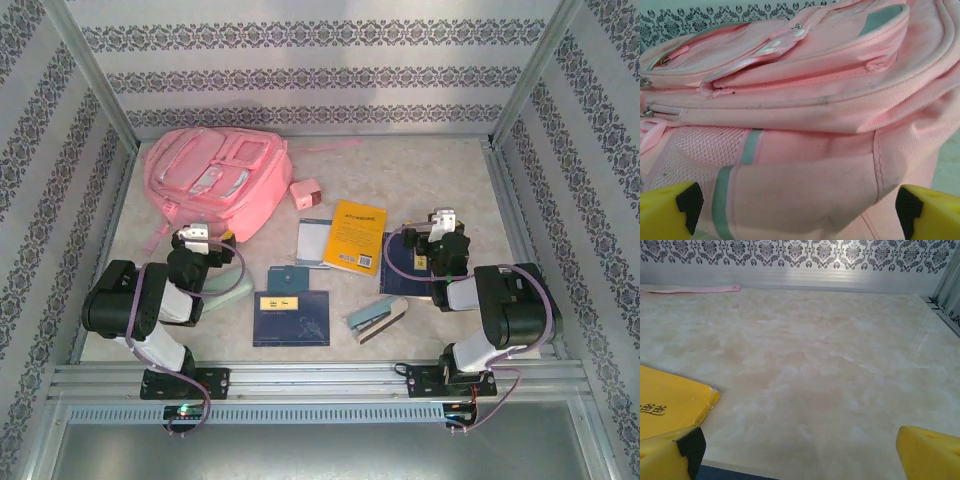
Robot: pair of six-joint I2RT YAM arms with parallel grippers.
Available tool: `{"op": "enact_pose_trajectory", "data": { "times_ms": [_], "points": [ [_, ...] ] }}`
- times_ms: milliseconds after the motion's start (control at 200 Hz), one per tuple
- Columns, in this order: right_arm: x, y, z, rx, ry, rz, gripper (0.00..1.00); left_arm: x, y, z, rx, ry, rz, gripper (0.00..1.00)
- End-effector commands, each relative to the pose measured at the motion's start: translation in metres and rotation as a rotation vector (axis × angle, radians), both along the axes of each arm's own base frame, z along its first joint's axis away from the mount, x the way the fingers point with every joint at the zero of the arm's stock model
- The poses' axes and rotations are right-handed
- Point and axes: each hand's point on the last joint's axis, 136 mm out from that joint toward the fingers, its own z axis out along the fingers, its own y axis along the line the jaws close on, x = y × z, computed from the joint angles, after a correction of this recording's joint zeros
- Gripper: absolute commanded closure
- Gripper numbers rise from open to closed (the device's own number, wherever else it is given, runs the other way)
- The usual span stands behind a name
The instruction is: Pack the student bag
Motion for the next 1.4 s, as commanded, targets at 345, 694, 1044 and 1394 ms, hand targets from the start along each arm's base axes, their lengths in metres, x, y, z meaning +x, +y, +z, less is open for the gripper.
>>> {"op": "enact_pose_trajectory", "data": {
  "times_ms": [345, 694, 1044, 1394],
  "points": [
    [0.005, 0.004, 0.012, -0.001, -0.034, 0.022, 0.02, -0.002, -0.02, 0.011, 0.039, -0.053, -0.126, 0.0],
    [0.002, 0.014, 0.013, 0.012, -0.05, 0.097, 0.02, -0.002, -0.005, 0.012, 0.026, -0.065, -0.03, 0.0],
    [0.003, 0.014, 0.012, 0.011, -0.041, 0.102, 0.02, 0.003, 0.0, 0.011, 0.031, -0.042, 0.005, 0.0],
    [-0.015, 0.018, 0.046, -0.1, -0.126, 0.004, 0.02, -0.019, 0.026, 0.055, -0.002, -0.133, 0.163, 0.0]
  ]
}}
